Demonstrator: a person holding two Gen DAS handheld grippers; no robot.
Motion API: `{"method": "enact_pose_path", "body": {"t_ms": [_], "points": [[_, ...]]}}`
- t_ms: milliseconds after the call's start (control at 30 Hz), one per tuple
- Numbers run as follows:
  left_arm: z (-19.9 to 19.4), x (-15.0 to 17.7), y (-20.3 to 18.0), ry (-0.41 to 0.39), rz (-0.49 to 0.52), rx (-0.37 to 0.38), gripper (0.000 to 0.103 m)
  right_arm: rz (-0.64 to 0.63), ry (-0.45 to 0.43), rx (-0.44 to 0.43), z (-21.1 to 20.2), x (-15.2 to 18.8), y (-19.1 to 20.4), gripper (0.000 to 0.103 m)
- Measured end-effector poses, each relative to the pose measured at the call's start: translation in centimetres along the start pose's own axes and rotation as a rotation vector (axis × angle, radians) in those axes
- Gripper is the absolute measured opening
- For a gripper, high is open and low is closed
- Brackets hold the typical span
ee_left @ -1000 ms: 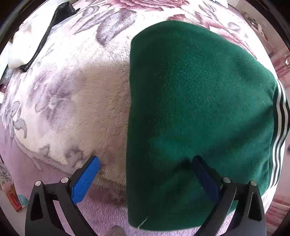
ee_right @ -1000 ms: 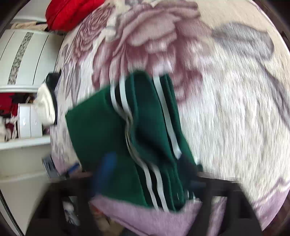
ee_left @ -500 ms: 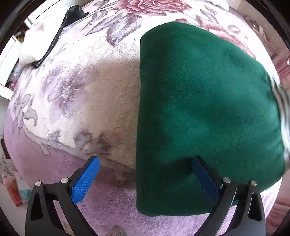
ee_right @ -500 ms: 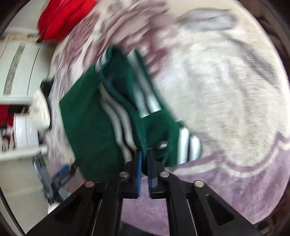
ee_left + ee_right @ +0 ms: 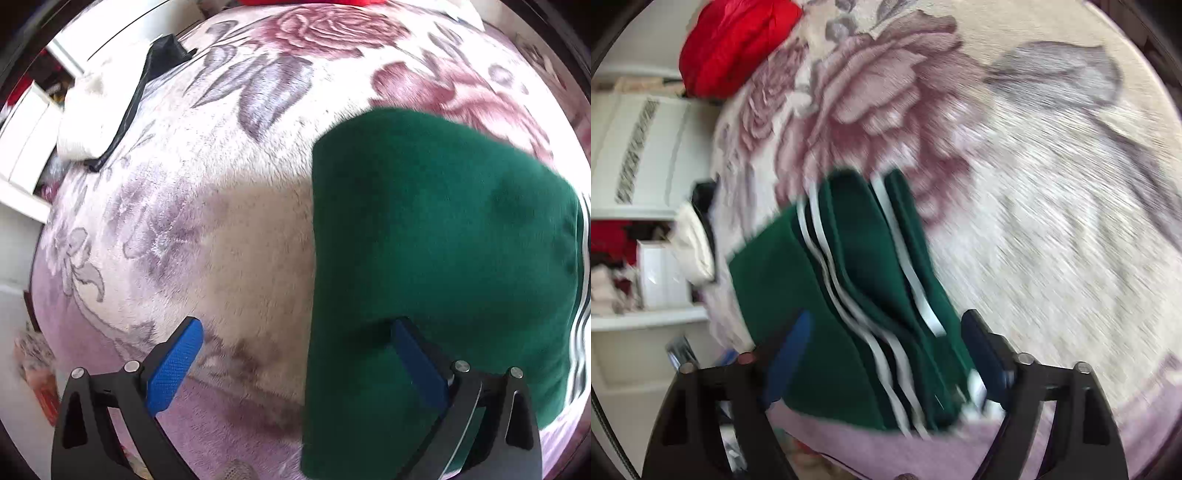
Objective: Fold large clothes
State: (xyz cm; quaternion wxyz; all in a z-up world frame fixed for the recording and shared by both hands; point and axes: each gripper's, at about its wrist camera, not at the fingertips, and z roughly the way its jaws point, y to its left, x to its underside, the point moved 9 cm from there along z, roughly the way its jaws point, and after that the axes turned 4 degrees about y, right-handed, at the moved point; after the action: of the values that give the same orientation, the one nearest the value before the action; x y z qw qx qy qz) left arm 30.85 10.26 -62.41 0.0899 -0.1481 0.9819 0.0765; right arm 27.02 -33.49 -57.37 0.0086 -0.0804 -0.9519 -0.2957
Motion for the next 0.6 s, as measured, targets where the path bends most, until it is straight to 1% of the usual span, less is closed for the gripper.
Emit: {"method": "enact_pose_path", "body": {"t_ms": [100,133,167,200,233,267,300,367,400,467,500,567,600], "points": [[-0.1,-0.8,0.6,-0.006,-0.039,0.002,0.103,-0.013,0.039,-0.1,3.9,-4.0,3.0,0.086],[0.0,-1.0,0.7,-0.007,-0.045,0.0,0.103,-0.025,0.057,-0.114,5.4,-4.5,3.8,0.086],[0.1,-1.1,0.8,-0.007,-0.048,-0.002,0.103,-0.029,0.06,-0.105,6.5,-5.2,3.7,0.085],[0.0,-1.0,0.9,-0.009,-0.049,-0.005,0.103,-0.034,0.078,-0.082,7.6,-5.7,3.7,0.072],[0.0,-1.0,0.9,-0.01,-0.046,-0.009,0.103,-0.046,0.109,-0.078,8.7,-5.6,4.0,0.046],[-0.1,-1.0,0.8,-0.011,-0.042,-0.01,0.103,-0.038,0.143,-0.067,9.6,-5.3,4.5,0.003],[-0.2,-0.9,0.8,-0.013,-0.039,-0.014,0.103,-0.012,0.137,-0.036,9.6,-5.2,4.7,0.003],[-0.5,-0.9,1.0,-0.019,-0.036,-0.023,0.103,0.015,0.071,-0.011,8.2,-5.4,5.9,0.003],[-0.6,-0.9,1.1,-0.02,-0.038,-0.021,0.103,0.016,0.029,-0.011,6.8,-5.5,6.7,0.002],[-0.9,-0.8,1.1,-0.02,-0.046,-0.001,0.103,0.032,-0.047,-0.042,3.8,-6.1,7.9,0.002],[-1.0,-0.8,1.0,-0.017,-0.046,0.016,0.103,0.017,-0.101,-0.026,2.0,-6.7,8.3,0.002],[-0.7,-0.8,0.5,-0.019,-0.037,0.043,0.103,-0.045,-0.171,0.054,0.3,-7.9,8.4,0.002],[-0.5,-1.0,0.2,-0.022,-0.034,0.052,0.103,-0.048,-0.161,0.093,0.5,-8.2,7.7,0.002]]}}
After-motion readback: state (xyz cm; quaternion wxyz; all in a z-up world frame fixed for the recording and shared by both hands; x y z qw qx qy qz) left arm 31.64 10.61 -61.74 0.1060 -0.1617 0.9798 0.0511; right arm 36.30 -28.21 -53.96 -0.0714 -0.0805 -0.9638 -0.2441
